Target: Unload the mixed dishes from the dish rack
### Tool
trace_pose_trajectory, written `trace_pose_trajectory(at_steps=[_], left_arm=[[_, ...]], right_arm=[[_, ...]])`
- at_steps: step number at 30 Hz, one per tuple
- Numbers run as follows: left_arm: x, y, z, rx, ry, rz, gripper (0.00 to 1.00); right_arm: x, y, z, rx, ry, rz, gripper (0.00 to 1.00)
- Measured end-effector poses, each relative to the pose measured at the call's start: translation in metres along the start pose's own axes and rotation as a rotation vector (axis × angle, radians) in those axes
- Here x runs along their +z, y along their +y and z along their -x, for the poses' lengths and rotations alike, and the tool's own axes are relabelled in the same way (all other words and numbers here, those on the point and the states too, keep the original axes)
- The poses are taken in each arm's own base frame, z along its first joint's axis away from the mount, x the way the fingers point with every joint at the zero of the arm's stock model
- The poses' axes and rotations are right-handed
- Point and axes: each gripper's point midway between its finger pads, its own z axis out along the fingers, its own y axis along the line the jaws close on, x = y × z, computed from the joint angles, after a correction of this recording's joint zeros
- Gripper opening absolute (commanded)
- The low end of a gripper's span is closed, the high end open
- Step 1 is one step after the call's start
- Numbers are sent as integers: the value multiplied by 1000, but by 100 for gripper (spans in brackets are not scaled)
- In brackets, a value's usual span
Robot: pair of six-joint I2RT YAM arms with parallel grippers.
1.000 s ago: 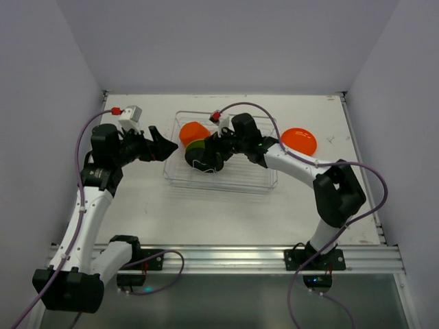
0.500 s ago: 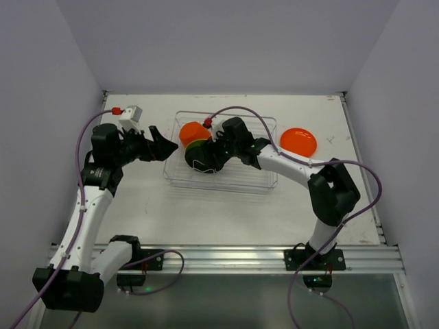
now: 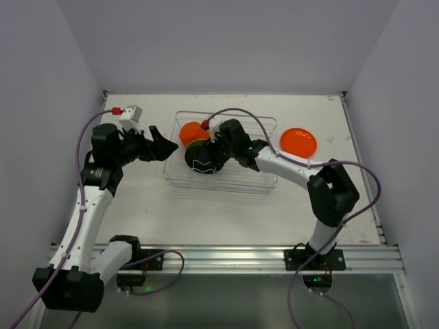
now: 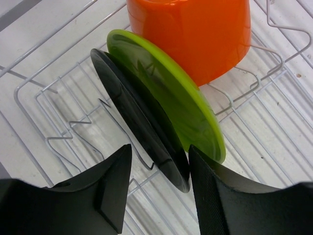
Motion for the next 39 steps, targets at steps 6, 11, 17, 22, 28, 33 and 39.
trace_pose_trajectory(at_steps=[6,11,17,22,28,33,39], left_arm=[[0,0,0,0,0,0,100],[0,0,0,0,-1,0,100],[0,0,0,1,-2,-1,100],[0,0,0,1,-2,-1,100],[0,0,0,1,-1,0,100],[0,0,0,1,-1,0,100],[-1,0,0,2,-3,0,100]], right_arm=[[-3,-5,5,-32,-29,-46,47],[-10,-7,14,-49,-59,-66,43],[-14,-9,20,-60,-76,-79,41],[-14,-9,20,-68,-75,-79,41],[-14,-9,20,-76,-75,-91,38],[-13,-6,19,-87,-72,-92,36],[-12,-3,18,-92,-69,-95,33]])
